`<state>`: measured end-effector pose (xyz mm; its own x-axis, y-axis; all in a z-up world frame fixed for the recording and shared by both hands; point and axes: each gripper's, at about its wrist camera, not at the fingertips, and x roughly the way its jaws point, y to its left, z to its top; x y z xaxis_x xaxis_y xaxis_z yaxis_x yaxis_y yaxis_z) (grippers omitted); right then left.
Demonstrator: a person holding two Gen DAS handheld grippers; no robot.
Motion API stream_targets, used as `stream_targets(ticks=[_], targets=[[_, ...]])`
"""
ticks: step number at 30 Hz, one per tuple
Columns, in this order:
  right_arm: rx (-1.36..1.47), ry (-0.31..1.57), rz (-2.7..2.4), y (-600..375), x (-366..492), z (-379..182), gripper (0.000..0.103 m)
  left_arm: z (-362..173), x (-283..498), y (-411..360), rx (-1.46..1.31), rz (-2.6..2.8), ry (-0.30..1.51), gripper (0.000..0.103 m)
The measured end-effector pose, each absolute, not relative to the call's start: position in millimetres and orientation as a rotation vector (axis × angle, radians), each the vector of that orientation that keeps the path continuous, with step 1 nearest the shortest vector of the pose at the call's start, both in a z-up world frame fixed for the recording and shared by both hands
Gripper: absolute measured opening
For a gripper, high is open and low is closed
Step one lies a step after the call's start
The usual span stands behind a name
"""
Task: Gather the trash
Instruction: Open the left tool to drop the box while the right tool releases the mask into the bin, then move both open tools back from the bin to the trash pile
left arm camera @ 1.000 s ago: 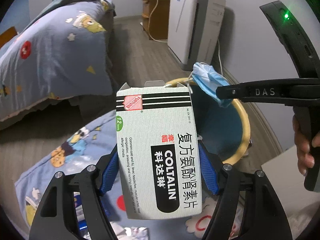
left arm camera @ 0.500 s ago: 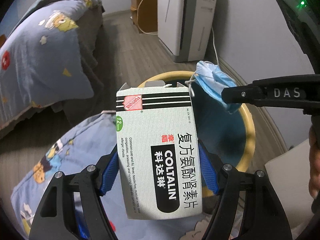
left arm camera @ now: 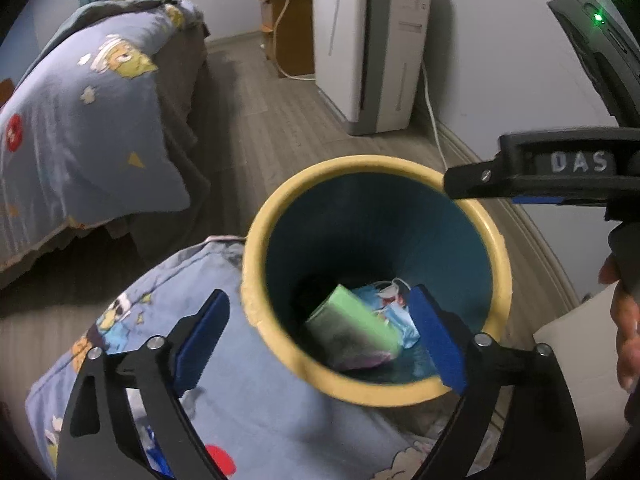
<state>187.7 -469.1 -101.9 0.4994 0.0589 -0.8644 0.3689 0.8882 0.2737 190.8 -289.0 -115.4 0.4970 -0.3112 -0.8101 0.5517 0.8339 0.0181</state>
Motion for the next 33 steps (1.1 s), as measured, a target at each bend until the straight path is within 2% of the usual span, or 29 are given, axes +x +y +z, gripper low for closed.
stream_targets(ticks=[3, 14, 24, 33], targets=[[0.444, 1.026, -0.197, -462.9, 188.2, -95.6, 0.097, -112.4, 186.0, -273.5, 0.271, -0.508, 0.921, 0.093], [0.297, 0.977, -0.081, -391.6, 185.3, -59.6, 0.097, -62.9, 146.6, -146.0, 0.188, -0.324, 0.88, 0.095], [0.266, 0.958, 0.045, -310.5, 141.5, -33.1, 0.097, -18.8, 90.9, -30.2, 0.126, -0.157, 0.843, 0.096], [0.115, 1.015, 0.102, -233.9, 98.7, -55.4, 0.097, -25.0, 55.2, 32.8, 0.023, -0.084, 0.834, 0.096]])
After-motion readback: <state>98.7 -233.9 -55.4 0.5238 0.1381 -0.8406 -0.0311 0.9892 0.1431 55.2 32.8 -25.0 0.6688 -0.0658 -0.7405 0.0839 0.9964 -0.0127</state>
